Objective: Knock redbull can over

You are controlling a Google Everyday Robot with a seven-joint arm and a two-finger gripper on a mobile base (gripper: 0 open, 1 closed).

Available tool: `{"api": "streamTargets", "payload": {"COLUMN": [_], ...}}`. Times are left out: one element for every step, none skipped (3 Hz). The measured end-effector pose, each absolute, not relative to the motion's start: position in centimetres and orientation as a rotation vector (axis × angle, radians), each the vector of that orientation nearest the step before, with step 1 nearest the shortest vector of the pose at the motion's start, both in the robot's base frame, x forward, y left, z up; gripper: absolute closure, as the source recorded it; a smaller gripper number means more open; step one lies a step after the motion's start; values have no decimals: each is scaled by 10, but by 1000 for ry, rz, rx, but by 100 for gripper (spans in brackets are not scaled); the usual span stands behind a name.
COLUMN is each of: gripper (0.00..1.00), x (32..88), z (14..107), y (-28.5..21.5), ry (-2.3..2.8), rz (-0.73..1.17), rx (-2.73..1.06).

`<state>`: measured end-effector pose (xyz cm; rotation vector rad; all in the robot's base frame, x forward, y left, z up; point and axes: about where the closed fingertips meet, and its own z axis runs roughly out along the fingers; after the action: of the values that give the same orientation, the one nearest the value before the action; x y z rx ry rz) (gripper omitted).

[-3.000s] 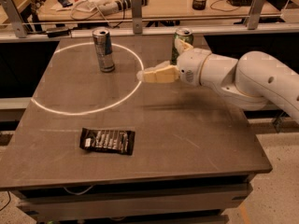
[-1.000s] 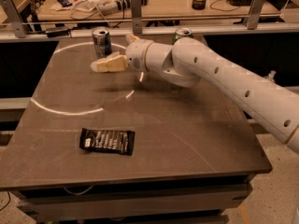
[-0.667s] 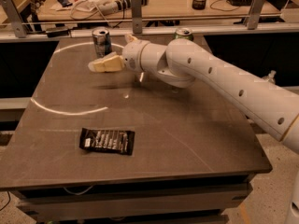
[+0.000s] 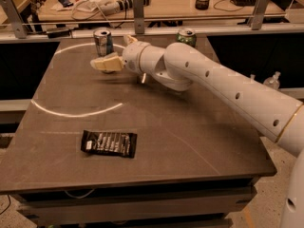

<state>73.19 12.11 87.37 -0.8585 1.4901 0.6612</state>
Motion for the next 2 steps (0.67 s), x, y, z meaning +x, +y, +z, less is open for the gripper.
{"api": "streamTargets", "payload": {"gripper": [39, 62], "x": [738, 740], "z": [871, 871], "y": [126, 130], "ry": [1476, 1464], "rz": [656, 662], "rx": [-865, -873]}}
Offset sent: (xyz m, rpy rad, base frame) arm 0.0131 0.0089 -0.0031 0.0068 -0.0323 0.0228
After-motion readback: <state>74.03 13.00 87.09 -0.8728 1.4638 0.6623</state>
